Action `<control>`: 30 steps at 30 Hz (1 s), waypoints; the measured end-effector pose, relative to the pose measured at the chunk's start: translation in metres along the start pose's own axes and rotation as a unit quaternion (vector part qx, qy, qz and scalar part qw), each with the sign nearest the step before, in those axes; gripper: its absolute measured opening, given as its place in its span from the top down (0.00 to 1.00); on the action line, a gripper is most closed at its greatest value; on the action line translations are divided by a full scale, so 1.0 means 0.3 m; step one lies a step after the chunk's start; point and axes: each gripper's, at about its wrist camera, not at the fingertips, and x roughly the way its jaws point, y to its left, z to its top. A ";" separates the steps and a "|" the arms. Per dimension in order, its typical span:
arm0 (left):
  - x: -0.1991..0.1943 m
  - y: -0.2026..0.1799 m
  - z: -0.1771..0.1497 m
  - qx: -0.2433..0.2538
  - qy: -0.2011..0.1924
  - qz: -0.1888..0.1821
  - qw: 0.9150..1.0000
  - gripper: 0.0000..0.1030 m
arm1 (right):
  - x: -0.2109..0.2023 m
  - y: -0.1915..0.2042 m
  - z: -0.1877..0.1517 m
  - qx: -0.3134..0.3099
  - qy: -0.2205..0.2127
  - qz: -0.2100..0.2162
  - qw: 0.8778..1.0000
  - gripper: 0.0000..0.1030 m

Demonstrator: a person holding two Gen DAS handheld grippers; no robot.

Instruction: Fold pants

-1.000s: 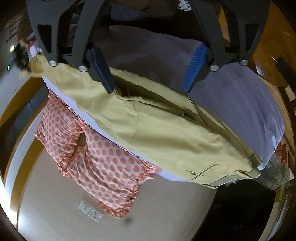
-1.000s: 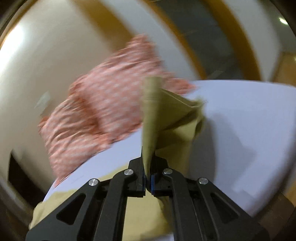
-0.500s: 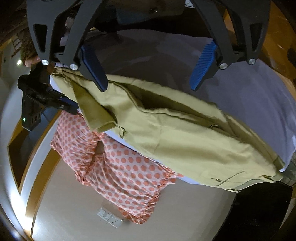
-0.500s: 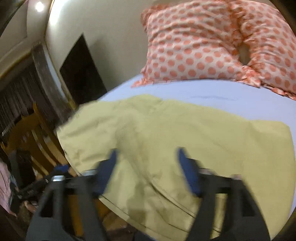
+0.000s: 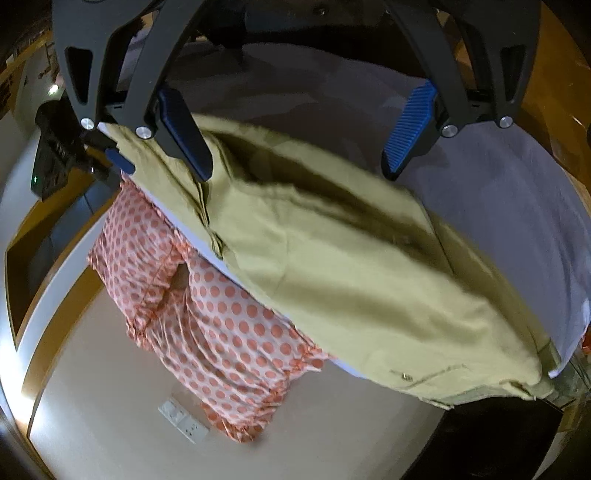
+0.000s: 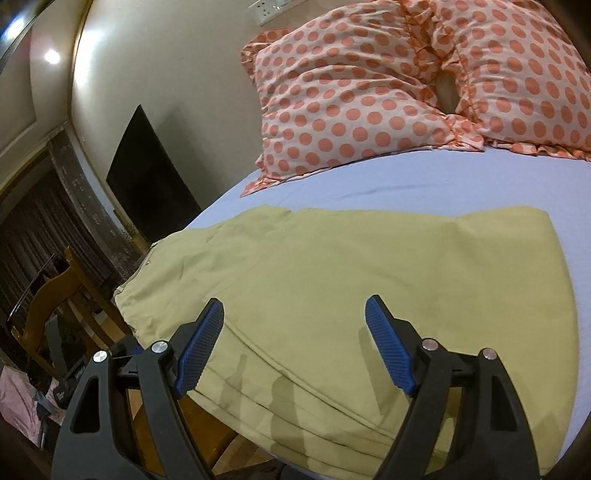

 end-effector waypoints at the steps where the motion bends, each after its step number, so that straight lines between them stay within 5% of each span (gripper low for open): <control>1: -0.001 0.003 0.016 -0.004 -0.005 -0.003 1.000 0.10 | 0.002 0.002 -0.002 0.000 0.000 0.002 1.000 0.21; 7: -0.045 0.048 0.166 -0.053 -0.062 0.002 0.997 0.11 | 0.009 -0.007 -0.017 0.007 -0.001 0.006 1.000 0.20; 10: -0.043 0.121 0.243 -0.099 -0.067 0.033 0.992 0.12 | 0.017 -0.025 -0.023 0.021 0.000 0.008 1.000 0.20; 13: -0.033 0.212 0.307 -0.156 -0.064 0.051 0.984 0.28 | 0.014 -0.039 -0.027 0.029 -0.003 0.008 1.000 0.20; 18: -0.015 0.298 0.381 -0.201 -0.045 0.118 0.971 0.80 | -0.020 -0.070 -0.020 0.037 -0.021 0.009 0.999 0.20; 20: -0.006 0.256 0.414 -0.166 -0.033 0.159 0.973 0.86 | -0.045 -0.090 -0.015 0.039 -0.033 0.005 0.999 0.20; 22: 0.020 0.092 0.479 -0.061 -0.029 0.220 0.973 0.87 | -0.078 -0.115 -0.008 0.043 -0.048 -0.005 0.998 0.20; 24: 0.040 -0.097 0.528 0.041 -0.037 0.225 0.973 0.88 | -0.131 -0.153 0.001 0.052 -0.074 -0.023 0.996 0.20; 28: 0.124 -0.525 0.494 0.233 -0.049 0.175 0.955 0.88 | -0.244 -0.245 0.017 0.082 -0.117 -0.057 0.988 0.20; 30: 0.182 -0.766 0.369 0.340 -0.032 0.099 0.935 0.88 | -0.304 -0.291 0.022 0.097 -0.134 -0.079 0.983 0.20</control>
